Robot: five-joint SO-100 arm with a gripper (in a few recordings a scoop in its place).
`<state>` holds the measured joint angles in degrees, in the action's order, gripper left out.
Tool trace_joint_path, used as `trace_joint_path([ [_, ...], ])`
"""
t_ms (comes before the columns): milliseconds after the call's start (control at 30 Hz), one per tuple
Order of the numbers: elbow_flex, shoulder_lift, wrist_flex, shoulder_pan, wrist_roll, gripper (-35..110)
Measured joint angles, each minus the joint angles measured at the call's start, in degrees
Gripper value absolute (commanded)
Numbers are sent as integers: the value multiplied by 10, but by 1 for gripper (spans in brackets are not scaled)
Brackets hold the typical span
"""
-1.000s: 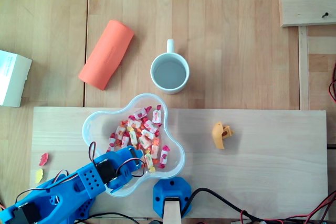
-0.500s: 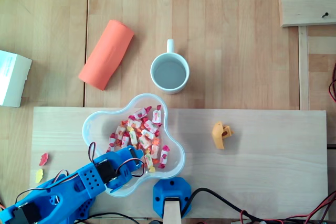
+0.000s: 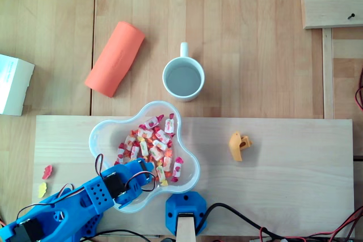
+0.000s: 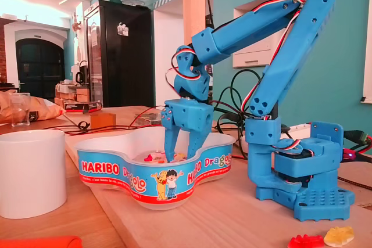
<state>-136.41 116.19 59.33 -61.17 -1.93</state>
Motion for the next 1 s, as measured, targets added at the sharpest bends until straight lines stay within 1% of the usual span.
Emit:
trace_joint_path([
  [100,0,0,0,0,0,17],
  [267,0,0,0,0,0,9],
  [433,0,0,-1,0,-2,5],
  [1000,21,2,-1,0,-2,4],
])
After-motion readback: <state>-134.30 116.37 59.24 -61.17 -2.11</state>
